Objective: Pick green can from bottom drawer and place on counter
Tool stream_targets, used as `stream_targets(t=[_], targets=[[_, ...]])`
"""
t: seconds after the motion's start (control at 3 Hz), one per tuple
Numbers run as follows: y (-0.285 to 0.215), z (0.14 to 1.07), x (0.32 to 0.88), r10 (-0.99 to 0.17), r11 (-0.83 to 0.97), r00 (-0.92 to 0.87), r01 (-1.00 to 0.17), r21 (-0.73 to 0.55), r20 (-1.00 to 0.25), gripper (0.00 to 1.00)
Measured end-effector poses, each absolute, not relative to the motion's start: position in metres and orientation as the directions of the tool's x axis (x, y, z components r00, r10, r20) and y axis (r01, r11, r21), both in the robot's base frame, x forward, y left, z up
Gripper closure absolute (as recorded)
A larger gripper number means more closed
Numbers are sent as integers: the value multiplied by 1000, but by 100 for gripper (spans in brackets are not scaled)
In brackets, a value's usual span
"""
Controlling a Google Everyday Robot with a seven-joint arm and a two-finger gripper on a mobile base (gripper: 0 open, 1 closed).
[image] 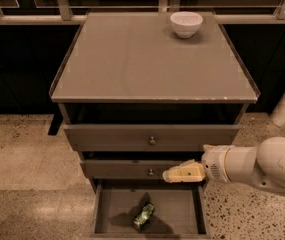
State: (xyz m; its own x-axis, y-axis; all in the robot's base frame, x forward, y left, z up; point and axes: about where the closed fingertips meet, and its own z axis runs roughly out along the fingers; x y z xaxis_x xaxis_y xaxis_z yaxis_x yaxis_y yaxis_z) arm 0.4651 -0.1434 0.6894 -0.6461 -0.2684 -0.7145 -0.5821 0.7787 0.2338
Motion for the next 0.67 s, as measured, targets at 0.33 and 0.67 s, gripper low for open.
stream_targets(t=[0.33, 0.67], targets=[[-145, 672, 464, -248, 807, -663, -545, 227, -707, 0], [-137, 615, 451, -140, 835, -715, -457, 306, -685, 0]])
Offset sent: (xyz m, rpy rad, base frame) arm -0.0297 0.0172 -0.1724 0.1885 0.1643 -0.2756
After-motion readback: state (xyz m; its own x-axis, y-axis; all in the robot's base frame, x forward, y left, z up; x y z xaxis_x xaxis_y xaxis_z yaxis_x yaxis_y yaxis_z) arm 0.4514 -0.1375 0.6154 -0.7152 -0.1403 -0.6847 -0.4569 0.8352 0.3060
